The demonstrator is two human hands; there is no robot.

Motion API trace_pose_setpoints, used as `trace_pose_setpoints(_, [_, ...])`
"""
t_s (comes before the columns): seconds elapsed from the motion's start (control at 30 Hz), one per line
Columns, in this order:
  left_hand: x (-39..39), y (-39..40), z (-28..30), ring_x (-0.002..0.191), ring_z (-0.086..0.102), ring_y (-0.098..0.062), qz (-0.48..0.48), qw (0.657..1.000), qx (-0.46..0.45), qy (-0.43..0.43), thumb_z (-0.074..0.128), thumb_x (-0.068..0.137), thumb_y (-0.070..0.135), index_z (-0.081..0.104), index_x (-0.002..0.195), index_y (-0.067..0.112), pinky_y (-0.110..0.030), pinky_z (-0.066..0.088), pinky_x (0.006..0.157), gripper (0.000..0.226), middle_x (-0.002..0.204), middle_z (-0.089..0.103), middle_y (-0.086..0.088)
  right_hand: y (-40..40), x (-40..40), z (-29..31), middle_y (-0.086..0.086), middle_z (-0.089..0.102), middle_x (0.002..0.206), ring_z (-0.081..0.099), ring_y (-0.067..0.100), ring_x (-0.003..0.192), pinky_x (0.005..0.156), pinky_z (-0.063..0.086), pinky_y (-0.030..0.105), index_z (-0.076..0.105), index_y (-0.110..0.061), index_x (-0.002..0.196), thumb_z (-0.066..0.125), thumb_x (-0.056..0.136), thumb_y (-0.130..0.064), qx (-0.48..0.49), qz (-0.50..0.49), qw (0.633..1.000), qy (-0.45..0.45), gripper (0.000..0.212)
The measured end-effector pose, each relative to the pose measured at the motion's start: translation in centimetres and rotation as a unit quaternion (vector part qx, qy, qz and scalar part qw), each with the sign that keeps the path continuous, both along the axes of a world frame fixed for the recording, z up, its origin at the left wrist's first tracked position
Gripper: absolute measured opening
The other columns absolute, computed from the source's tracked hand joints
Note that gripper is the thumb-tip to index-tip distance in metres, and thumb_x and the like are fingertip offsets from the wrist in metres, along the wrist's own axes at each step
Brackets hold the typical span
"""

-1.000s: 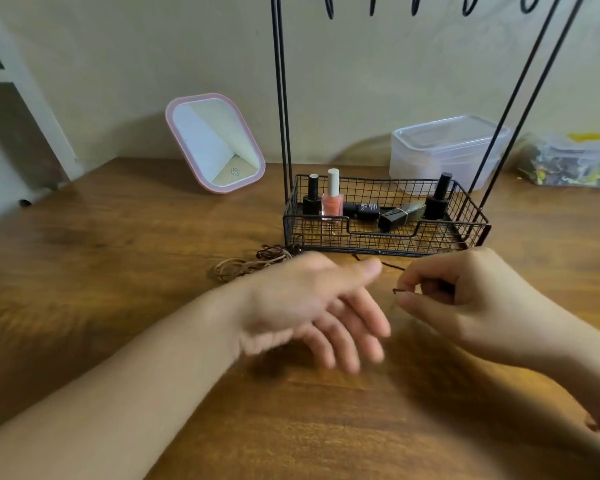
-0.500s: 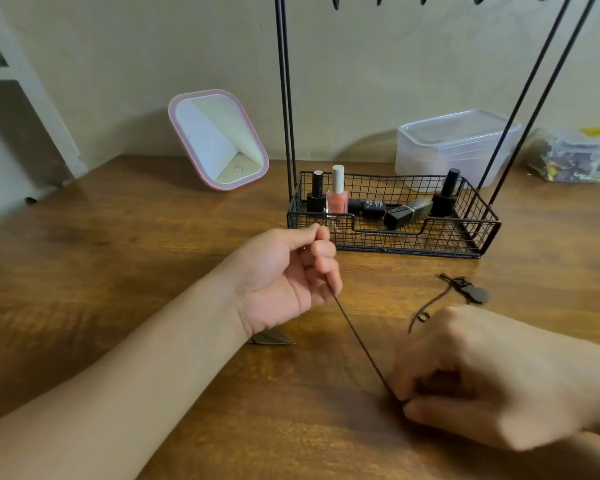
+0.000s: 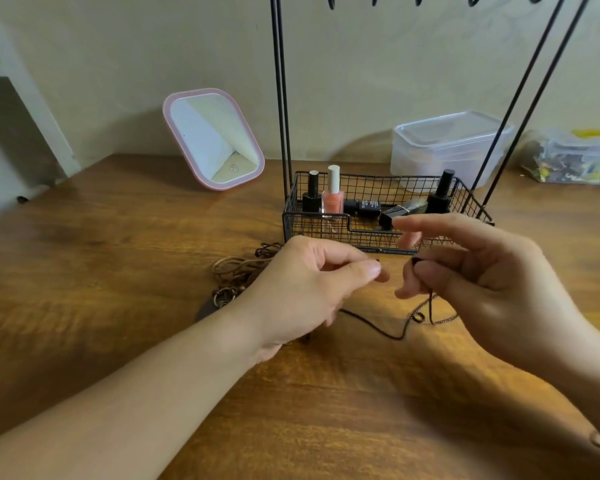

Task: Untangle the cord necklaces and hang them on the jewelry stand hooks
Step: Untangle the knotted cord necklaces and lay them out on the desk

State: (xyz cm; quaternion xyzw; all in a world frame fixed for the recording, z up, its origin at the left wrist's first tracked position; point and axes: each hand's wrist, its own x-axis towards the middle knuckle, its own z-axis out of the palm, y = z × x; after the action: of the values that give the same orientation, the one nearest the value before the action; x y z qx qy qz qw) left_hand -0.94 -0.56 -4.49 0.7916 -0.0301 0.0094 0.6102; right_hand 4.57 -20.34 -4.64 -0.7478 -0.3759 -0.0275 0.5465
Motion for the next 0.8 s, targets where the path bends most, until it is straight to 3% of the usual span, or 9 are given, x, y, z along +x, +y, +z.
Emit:
trace_pose_setpoints(0.1, [0.05,-0.04,-0.68,0.053,0.053,0.002,0.01,0.998,0.039,-0.044,0.063,0.096,0.017,0.078,0.097,0.016,-0.007,0.037,0.051,0.015,0.058,0.06,0.018,0.49,-0.63,0.25,0.005,0.064,0.087,0.074,0.025,0.075,0.076,0.059,0.027,0.062,-0.025,0.125,0.063,0.081,0.004,0.037,0.031,0.998,0.043,0.053])
trace_pose_setpoints(0.23, [-0.06,-0.1,-0.89,0.051,0.05,0.001,-0.005,0.995,0.055,-0.079,0.063,0.095,0.017,0.077,0.09,0.009,-0.008,0.038,0.051,0.017,0.059,0.06,0.011,0.8,-0.66,0.07,0.006,0.071,0.086,0.075,0.025,0.07,0.073,0.062,0.036,0.065,-0.026,0.12,0.071,0.071,-0.007,0.045,-0.016,0.997,0.065,0.053])
trace_pose_setpoints(0.43, [-0.07,-0.19,-0.7,0.044,0.03,-0.008,0.004,0.998,-0.056,0.022,0.062,0.097,0.023,0.077,0.103,0.014,-0.02,0.026,0.043,0.019,0.05,0.037,0.006,1.06,-0.65,-0.35,0.002,0.073,0.086,0.075,0.02,0.075,0.074,0.06,0.029,0.067,-0.026,0.116,0.074,0.072,-0.006,0.044,-0.018,0.997,0.061,0.048])
trace_pose_setpoints(0.57, [-0.01,-0.01,-0.5,0.043,0.023,-0.012,0.014,0.997,-0.066,0.033,0.062,0.096,0.024,0.077,0.098,0.016,-0.022,0.02,0.04,0.017,0.049,0.03,0.001,1.02,-0.51,-0.43,0.004,0.072,0.086,0.075,0.021,0.075,0.073,0.059,0.026,0.066,-0.027,0.114,0.072,0.073,-0.01,0.054,-0.01,0.996,0.064,0.045])
trace_pose_setpoints(0.73, [0.14,-0.09,-0.57,0.036,0.036,-0.002,0.007,0.998,-0.052,0.018,0.062,0.095,0.017,0.074,0.101,0.006,-0.011,0.027,0.041,0.017,0.042,0.042,0.015,1.04,-0.61,-0.45,0.005,0.07,0.086,0.073,0.023,0.075,0.073,0.057,0.025,0.066,-0.023,0.117,0.068,0.078,-0.006,0.065,0.028,0.996,0.062,0.042])
trace_pose_setpoints(0.8, [0.15,-0.05,-0.68,0.041,0.032,-0.006,0.001,0.997,-0.075,0.029,0.063,0.095,0.016,0.073,0.101,0.004,-0.019,0.02,0.044,0.017,0.047,0.041,0.008,1.03,-0.6,-0.59,0.004,0.07,0.086,0.072,0.023,0.074,0.072,0.057,0.026,0.066,-0.023,0.117,0.067,0.079,-0.006,0.064,0.031,0.996,0.054,0.041])
